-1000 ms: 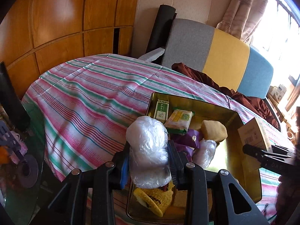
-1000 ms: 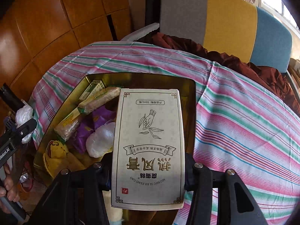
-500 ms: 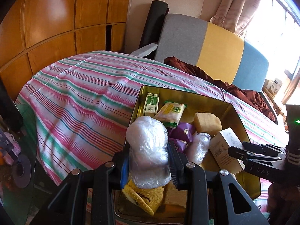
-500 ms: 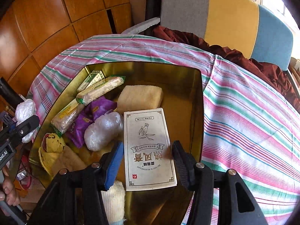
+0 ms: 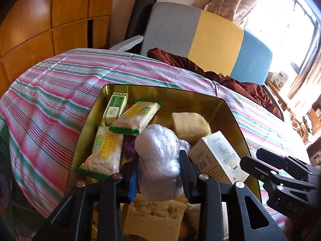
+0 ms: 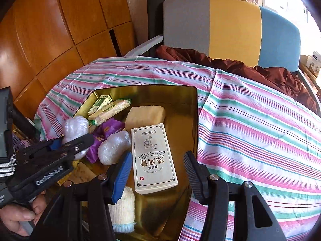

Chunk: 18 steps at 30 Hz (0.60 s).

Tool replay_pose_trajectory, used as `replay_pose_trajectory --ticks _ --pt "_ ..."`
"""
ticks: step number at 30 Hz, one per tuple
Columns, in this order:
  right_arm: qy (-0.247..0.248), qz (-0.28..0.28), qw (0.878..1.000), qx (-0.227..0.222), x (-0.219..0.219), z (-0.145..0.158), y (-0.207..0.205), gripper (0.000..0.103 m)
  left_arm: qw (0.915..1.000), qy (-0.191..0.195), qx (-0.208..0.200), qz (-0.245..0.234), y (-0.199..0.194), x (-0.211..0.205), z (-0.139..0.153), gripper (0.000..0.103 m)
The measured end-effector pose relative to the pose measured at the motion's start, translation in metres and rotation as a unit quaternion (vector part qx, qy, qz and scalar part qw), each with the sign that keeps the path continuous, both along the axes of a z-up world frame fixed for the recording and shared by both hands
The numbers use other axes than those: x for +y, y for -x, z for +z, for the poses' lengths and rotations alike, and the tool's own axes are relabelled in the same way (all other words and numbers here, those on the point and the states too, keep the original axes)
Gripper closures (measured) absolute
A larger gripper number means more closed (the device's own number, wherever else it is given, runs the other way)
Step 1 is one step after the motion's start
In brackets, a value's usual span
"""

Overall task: Organize objects
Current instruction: 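Open the left tool over the tray while the right tool lowers the tea box in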

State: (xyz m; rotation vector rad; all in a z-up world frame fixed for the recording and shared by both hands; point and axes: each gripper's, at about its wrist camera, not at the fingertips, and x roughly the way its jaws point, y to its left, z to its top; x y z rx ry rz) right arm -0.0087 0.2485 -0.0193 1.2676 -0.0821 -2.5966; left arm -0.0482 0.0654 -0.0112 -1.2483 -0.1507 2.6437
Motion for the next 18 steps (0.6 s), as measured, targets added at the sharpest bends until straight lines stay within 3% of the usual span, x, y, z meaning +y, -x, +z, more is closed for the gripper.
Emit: replay_pose_trajectory --ticks 6,10,13,18 --pt "0.007 -0.007 1.0 -0.006 0.008 -0.004 -0.002 0.049 0.9989 0.038 -0.026 -0.011 0.016 0.025 -0.024 0.066" --pt "0.009 -0.011 1.0 -0.007 0.012 -0.008 -0.004 0.049 0.9981 0.056 -0.02 -0.017 0.014 0.032 -0.029 0.064" --pt "0.01 -0.014 1.0 -0.005 0.014 -0.009 -0.005 0.049 0.9978 0.065 -0.009 -0.014 0.011 0.031 -0.025 0.053" --pt "0.001 -0.025 1.0 0.001 0.013 -0.009 -0.008 0.049 0.9978 0.065 0.015 -0.006 0.004 0.026 -0.012 0.045"
